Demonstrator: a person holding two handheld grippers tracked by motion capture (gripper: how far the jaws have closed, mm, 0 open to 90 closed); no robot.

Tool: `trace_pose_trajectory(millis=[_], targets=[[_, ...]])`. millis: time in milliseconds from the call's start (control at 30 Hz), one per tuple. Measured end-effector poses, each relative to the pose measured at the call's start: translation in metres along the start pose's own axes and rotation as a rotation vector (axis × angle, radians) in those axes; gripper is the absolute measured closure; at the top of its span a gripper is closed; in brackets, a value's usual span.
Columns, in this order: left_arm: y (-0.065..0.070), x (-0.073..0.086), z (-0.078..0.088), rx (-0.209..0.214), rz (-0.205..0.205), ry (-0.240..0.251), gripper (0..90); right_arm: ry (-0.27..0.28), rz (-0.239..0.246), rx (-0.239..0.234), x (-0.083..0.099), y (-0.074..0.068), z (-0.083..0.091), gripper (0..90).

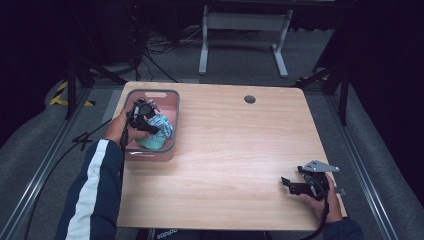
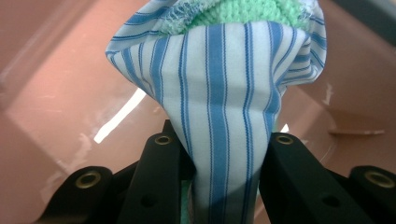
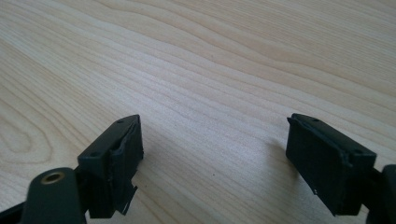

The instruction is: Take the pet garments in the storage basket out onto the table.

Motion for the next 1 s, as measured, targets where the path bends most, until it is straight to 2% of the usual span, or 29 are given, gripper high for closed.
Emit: trace_pose_trajectory(millis=[67,100,167,233,267,433,533,633,667,767,800,1000], targets=[[-0.001,0.001,0.005,-0.033,0.006,0.001,74.8,0.000,-0.001,0.000,0.000,0.000,0.000,19.3],[-0.002,0.000,0.008,-0.038,0.013,0.019,74.8,-0.001,-0.002,-0.001,0.000,0.000,0.000,19.3],[-0.001,-0.001,0.015,-0.034,0.019,0.055,74.8,0.000,-0.002,-0.001,0.000,0.000,0.000,19.3],[-0.001,-0.001,0.017,-0.040,0.016,0.061,74.8,-0.001,-0.002,-0.001,0.000,0.000,0.000,19.3],[-0.001,-0.002,0.024,-0.052,0.014,0.085,74.8,0.000,0.000,0.000,0.000,0.000,0.000,19.4],[0.003,-0.004,0.038,-0.044,0.012,0.134,74.8,0.000,0.000,0.000,0.000,0.000,0.000,19.4],[0.007,-0.008,0.048,-0.044,0.014,0.191,74.8,0.000,0.000,0.000,0.000,0.000,0.000,19.4],[0.012,-0.012,0.057,-0.057,-0.002,0.217,74.8,0.000,0.000,0.000,0.000,0.000,0.000,19.3],[0.015,-0.014,0.059,-0.049,-0.006,0.230,74.8,0.000,-0.001,0.000,0.000,0.000,0.000,19.4],[0.020,-0.016,0.064,-0.057,-0.026,0.237,74.8,0.000,-0.001,0.000,0.000,0.000,0.000,19.4],[0.023,-0.018,0.067,-0.072,-0.054,0.233,74.8,0.001,0.001,0.001,0.000,0.000,0.000,19.3],[0.039,-0.027,0.074,-0.058,-0.072,0.281,74.8,0.001,0.001,0.001,0.000,0.000,0.000,19.4]])
Point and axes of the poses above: each handheld gripper's, and its own axes: z roughly backward along the jaws, x roughly out of its underside, y roughly to its right, the point moved 10 cm from there along -z, roughly forward along the jaws, and after that the axes turned 1 degree about z, right-handed, at the moved point
